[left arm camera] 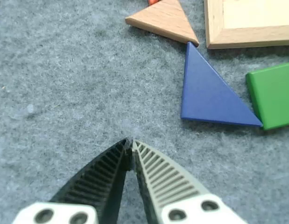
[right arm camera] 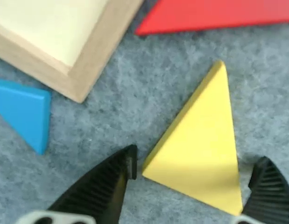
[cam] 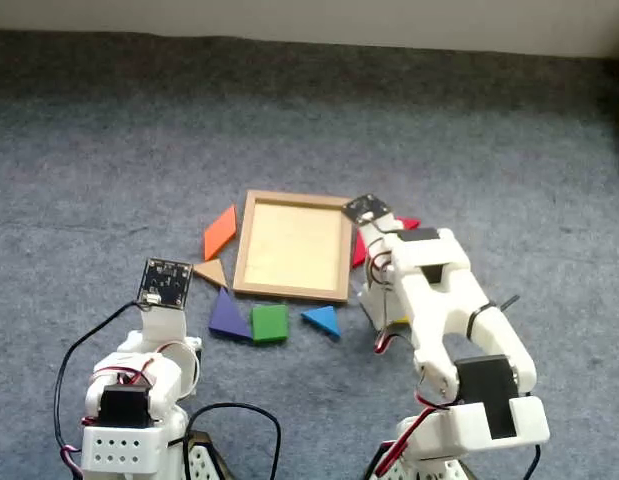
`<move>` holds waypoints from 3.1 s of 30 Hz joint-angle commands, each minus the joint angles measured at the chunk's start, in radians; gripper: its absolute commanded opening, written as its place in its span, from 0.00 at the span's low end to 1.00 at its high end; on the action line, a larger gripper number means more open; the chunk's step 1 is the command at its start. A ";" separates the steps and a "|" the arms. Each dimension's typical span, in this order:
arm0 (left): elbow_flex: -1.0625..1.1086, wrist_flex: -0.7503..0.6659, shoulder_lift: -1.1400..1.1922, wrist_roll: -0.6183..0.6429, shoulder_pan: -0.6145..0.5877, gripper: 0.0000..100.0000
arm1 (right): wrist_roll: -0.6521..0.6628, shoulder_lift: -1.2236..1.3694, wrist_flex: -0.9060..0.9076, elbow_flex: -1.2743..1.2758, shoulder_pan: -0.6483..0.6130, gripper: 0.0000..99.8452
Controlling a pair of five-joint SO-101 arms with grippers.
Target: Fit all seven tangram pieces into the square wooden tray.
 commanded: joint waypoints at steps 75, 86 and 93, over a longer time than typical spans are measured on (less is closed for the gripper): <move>0.019 0.003 -0.030 0.008 -0.012 0.01 | -0.506 -0.001 -0.151 -0.113 -0.091 0.32; 0.019 0.003 -0.030 0.008 -0.012 0.01 | -0.506 -0.001 -0.154 -0.148 -0.084 0.32; 0.019 0.003 -0.030 0.008 -0.012 0.01 | -0.508 0.001 -0.150 -0.142 -0.082 0.32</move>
